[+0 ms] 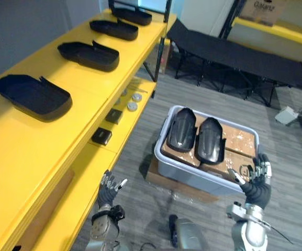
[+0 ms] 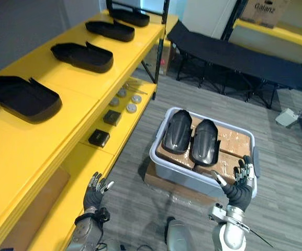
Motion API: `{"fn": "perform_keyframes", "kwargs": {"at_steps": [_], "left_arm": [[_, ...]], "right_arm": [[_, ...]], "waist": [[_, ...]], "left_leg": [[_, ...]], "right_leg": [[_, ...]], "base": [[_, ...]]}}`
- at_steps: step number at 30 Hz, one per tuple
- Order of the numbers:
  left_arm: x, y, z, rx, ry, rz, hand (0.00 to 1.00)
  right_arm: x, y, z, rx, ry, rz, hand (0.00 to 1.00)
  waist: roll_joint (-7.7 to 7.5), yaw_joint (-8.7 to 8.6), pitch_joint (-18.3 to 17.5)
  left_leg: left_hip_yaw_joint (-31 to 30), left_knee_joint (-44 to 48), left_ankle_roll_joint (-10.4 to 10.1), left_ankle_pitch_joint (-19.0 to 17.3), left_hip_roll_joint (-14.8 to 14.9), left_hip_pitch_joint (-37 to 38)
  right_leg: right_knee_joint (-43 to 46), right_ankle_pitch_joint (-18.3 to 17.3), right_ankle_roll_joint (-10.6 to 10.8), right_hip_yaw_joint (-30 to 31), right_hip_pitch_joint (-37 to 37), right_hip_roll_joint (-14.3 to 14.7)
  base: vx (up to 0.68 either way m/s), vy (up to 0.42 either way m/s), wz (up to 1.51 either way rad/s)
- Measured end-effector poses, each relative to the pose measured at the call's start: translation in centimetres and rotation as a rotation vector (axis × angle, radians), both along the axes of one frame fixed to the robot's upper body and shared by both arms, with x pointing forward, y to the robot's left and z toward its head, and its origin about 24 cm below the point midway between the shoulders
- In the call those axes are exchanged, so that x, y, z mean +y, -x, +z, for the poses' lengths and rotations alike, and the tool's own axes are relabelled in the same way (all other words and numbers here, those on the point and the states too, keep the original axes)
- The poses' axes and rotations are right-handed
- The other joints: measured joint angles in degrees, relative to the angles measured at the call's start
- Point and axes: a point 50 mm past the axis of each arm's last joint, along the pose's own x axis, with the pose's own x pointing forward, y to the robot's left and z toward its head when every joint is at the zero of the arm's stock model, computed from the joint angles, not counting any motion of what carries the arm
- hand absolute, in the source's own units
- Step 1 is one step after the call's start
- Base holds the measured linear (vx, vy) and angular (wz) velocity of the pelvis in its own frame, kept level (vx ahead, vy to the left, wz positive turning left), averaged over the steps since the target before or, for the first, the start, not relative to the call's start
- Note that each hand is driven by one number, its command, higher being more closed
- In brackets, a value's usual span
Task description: Walk over and take plastic housings, then place them on the shelf
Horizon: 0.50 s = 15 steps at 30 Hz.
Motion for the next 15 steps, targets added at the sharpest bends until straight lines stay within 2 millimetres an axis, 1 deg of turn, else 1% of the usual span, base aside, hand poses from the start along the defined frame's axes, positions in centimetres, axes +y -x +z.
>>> {"fn": "perform_keyframes", "kwargs": {"at_steps": [1, 2, 3, 4, 5, 6, 7, 8, 9, 10, 11, 12, 13, 14, 15], "left_arm": [[0.2, 0.0, -0.1, 0.007, -0.009, -0.005, 0.00], [0.2, -0.2, -0.2, 0.019, -0.011, -0.011, 0.00], [-0.1, 0.0, -0.3, 0.025, 0.003, -0.009, 0.00], [-0.2, 0.0, -0.3, 0.025, 0.005, -0.011, 0.00], [-0.4, -0.1, -0.3, 0.022, 0.008, -0.021, 0.00], [-0.5, -0.4, -0.1, 0.007, 0.009, -0.022, 0.00], [-0.3, -0.6, 0.0, -0.005, 0.010, -0.012, 0.00], [-0.1, -0.6, 0.0, -0.006, 0.008, 0.002, 0.00], [0.1, -0.5, 0.0, -0.005, 0.003, 0.020, 0.00], [-0.1, -0.5, -0.2, 0.002, 0.007, 0.022, 0.00], [-0.4, -0.4, -0.4, 0.014, 0.017, 0.022, 0.00], [-0.8, -0.4, -0.7, 0.024, 0.029, 0.022, 0.00], [-1.7, -0.6, -0.7, 0.020, 0.066, 0.020, 0.00], [-2.3, -0.6, -0.6, 0.018, 0.088, 0.010, 0.00], [-3.1, -0.7, -0.6, 0.015, 0.112, -0.011, 0.00]], "right_arm": [[0.1, -0.1, 0.0, 0.001, -0.002, -0.004, 0.00], [-0.1, -0.3, -0.2, 0.013, -0.001, -0.021, 0.00], [-0.3, -0.3, -0.3, 0.021, 0.006, -0.030, 0.00], [-0.4, -0.3, -0.3, 0.024, 0.007, -0.032, 0.00], [-0.4, -0.2, -0.5, 0.036, 0.006, -0.036, 0.00], [-0.4, -0.1, -1.0, 0.063, 0.005, -0.035, 0.00], [-0.3, -0.1, -1.5, 0.092, 0.011, -0.027, 0.00], [-0.2, -0.1, -1.7, 0.100, 0.018, -0.021, 0.00], [-0.1, -0.2, -1.5, 0.100, 0.037, -0.011, 0.00], [-0.2, -0.2, -1.6, 0.110, 0.057, -0.011, 0.00], [-0.5, -0.1, -1.7, 0.127, 0.075, -0.015, 0.00], [-1.0, 0.1, -1.7, 0.145, 0.095, -0.020, 0.00], [-2.1, 0.3, -1.5, 0.151, 0.127, -0.031, 0.00], [-2.7, 0.4, -1.4, 0.158, 0.142, -0.043, 0.00], [-3.9, 0.8, -1.4, 0.179, 0.159, -0.065, 0.00]], "waist": [[-0.75, 0.15, -0.5], [0.41, 0.91, -1.2], [2.04, 0.86, -2.1], [2.57, 0.62, -2.4], [3.05, 0.41, -2.9], [2.56, 0.41, -3.3], [1.70, 0.79, -3.8], [1.19, 0.92, -4.0], [0.92, 0.92, -4.2], [0.91, 0.62, -4.1], [1.04, 0.42, -4.0], [1.49, 0.13, -3.8], [2.45, -0.82, -3.3], [2.91, -1.24, -3.0], [3.57, -1.63, -2.6]], "left_leg": [[0.3, 0.4, -0.3, 0.2, 0.0, -0.2], [-0.6, -0.3, -1.7, 1.3, 1.0, -0.3], [-0.9, -3.4, -3.0, 2.8, 2.1, 1.0], [-0.5, -4.9, -3.3, 3.6, 2.2, 1.6], [-0.1, -6.0, -3.6, 4.6, 2.5, 1.9], [1.0, -6.2, -3.6, 5.4, 2.6, 2.3], [2.5, -5.5, -3.6, 5.4, 2.9, 2.2], [3.1, -5.1, -3.6, 5.4, 3.2, 2.0], [3.9, -4.0, -3.7, 5.5, 4.1, 1.5], [3.9, -3.3, -4.2, 5.8, 4.8, 1.3], [3.8, -3.2, -4.5, 5.9, 5.1, 1.4], [3.6, -3.1, -4.8, 6.1, 5.7, 1.5], [3.3, -3.1, -5.3, 6.4, 6.3, 1.6], [3.3, -3.3, -5.5, 6.7, 6.4, 1.6], [3.6, -3.6, -5.2, 7.4, 6.2, 2.1]], "right_leg": [[-1.2, 5.0, -0.9, 0.2, 0.9, -0.6], [-2.9, 5.3, 0.5, -1.4, 0.8, 0.9], [-3.9, 6.1, 1.1, -2.3, 0.3, 1.8], [-4.9, 5.9, 1.3, -2.8, 0.6, 2.1], [-6.2, 5.4, 1.9, -3.2, 0.8, 2.5], [-8.7, 3.4, 4.5, -3.7, 1.7, 2.9], [-11.8, 0.9, 6.9, -5.8, 3.2, 2.9], [-13.9, 0.1, 7.9, -6.7, 4.0, 3.2], [-18.4, -0.8, 9.3, -8.6, 5.6, 4.0], [-22.1, -1.3, 10.3, -10.1, 7.1, 4.9], [-24.3, -1.6, 10.8, -11.1, 8.2, 5.8], [-25.9, -1.8, 10.9, -11.4, 9.2, 6.2], [-27.2, -1.9, 10.7, -12.3, 10.3, 7.1], [-27.3, -2.1, 10.4, -12.5, 10.5, 7.2], [-27.3, -2.3, 10.1, -12.4, 10.5, 7.1]], "base": [[-0.03, -0.218, -0.72], [-0.02, -0.253, -0.70], [-0.02, -0.206, -0.61], [-0.01, -0.189, -0.36], [0.00, -0.127, -0.30], [-0.01, -0.205, -0.52], [-0.01, -0.172, -0.64], [-0.02, -0.273, -0.72], [-0.01, -0.251, -0.63], [-0.01, -0.324, -0.58], [0.00, -0.248, -0.34], [-0.01, -0.229, -0.09], [-0.02, -0.136, 0.07], [-0.05, -0.068, 0.06], [-0.08, -0.049, -0.08]]}}
